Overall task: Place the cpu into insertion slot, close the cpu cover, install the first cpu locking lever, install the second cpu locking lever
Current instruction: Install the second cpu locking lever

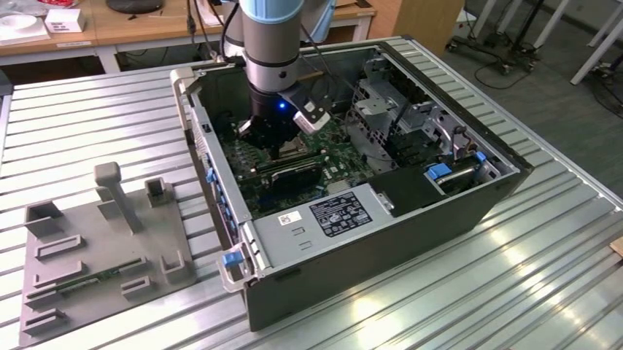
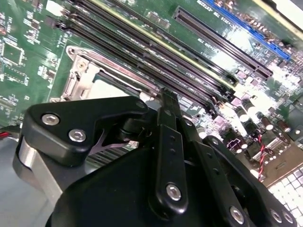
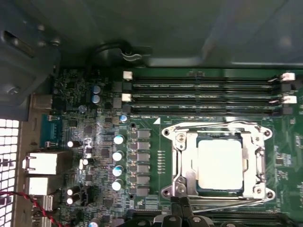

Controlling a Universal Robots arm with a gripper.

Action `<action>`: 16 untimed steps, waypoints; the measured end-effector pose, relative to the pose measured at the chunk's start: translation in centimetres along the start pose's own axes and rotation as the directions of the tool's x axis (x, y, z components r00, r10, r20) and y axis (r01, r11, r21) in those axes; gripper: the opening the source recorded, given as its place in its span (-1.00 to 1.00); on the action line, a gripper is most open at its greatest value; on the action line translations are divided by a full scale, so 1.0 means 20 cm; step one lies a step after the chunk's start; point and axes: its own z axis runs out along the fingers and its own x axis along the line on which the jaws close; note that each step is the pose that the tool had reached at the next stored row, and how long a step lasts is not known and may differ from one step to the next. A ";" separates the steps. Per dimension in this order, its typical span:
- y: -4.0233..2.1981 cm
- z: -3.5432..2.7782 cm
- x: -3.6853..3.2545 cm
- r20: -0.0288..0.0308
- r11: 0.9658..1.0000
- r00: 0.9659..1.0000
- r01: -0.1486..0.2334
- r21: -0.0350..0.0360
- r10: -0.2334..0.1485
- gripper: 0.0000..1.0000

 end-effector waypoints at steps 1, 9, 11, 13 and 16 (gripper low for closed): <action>0.000 0.002 0.005 0.001 1.000 1.000 0.000 0.000 0.000 -0.79; 0.000 0.009 0.012 0.003 1.000 1.000 0.000 0.000 0.000 -0.79; -0.001 0.010 0.017 0.003 1.000 1.000 0.000 0.000 0.000 -0.79; -0.001 0.011 0.021 0.003 1.000 1.000 0.000 0.000 0.000 -0.79; -0.001 0.013 0.026 0.004 1.000 1.000 0.000 0.000 0.000 -0.79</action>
